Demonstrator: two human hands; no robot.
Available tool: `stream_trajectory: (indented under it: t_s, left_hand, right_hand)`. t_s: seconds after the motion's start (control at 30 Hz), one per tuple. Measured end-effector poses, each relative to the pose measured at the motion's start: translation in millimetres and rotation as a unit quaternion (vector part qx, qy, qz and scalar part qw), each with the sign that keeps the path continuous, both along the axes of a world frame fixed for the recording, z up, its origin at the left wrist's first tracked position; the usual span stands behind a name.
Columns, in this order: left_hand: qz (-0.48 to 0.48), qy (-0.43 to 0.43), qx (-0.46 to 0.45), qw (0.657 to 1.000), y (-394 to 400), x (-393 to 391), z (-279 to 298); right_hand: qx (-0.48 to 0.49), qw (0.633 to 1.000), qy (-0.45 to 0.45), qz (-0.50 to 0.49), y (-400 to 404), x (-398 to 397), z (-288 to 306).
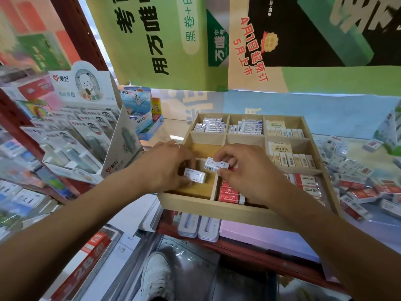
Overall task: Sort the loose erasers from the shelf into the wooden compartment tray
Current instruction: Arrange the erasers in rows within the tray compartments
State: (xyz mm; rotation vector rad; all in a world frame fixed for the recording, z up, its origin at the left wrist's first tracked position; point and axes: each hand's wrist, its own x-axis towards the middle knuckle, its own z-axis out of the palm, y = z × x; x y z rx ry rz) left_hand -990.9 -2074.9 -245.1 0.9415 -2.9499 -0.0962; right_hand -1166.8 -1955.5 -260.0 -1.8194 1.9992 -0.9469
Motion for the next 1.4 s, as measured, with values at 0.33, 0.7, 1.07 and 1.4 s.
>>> stream_trajectory:
  t_s: [0.33, 0.7, 1.07, 1.4]
  left_hand:
    - [0.021, 0.176, 0.041, 0.983, 11, 26, -14]
    - [0.088, 0.328, 0.161, 0.927, 28, 30, -16]
    - [0.003, 0.216, 0.077, 0.973, 26, 25, -20]
    - [0.037, 0.007, -0.042, 0.998, 19, -3, -14]
  right_hand:
    - [-0.005, 1.0, -0.005, 0.022, -12, 8, 0]
    - [-0.032, 0.997, -0.065, 0.031, -13, 15, 0]
    - [-0.043, 0.991, -0.098, 0.086, -11, 17, -6]
    - [-0.059, 0.995, -0.083, 0.005, -5, -13, -8]
